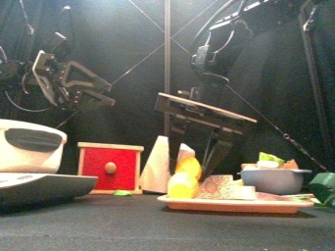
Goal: Hand over corn top
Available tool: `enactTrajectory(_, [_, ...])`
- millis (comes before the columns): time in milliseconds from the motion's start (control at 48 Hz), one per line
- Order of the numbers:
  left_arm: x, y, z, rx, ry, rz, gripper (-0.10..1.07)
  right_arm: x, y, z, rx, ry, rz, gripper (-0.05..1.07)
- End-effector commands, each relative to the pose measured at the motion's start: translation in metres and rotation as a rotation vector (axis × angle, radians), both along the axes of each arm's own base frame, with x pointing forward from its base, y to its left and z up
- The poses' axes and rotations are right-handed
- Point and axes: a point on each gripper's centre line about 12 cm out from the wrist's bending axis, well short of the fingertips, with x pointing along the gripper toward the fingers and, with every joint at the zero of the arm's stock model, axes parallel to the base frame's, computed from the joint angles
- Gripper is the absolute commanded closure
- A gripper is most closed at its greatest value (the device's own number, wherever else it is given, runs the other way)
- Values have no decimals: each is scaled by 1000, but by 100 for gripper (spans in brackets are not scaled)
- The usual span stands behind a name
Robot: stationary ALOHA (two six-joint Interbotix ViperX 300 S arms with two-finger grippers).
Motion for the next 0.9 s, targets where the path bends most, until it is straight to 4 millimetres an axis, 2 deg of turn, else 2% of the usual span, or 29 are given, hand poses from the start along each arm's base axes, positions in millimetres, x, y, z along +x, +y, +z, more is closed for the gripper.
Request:
enactTrajectory(0, [2,0,5,8,-17,-4,4,2,-5,34,-37,-82,24,35])
enactTrajectory(62, [5,-3,4,28,-1,-28,4,2,-9,53,-114,-115,90,35])
enactTrajectory(167, [11,-17,-5,116,66,-137,4,7,-12,70,-239,-123,233,35])
enactTrajectory(375, [17,-37,-14,192,112,-275,4,23,-10,84,-464,-105,551,36])
enactTrajectory(500, [23,-38,-4,188,77,-274,3,39,-3,100,-581,-153,698,36])
enactTrajectory(604, [37,-33,6,150,47,-227,0,47,4,110,-652,-196,779,36])
enactTrajectory(708, [42,-28,7,122,58,-190,-2,49,5,113,-656,-221,800,36])
enactTrajectory(875, [51,-36,1,127,128,-218,-2,49,2,112,-622,-229,771,36])
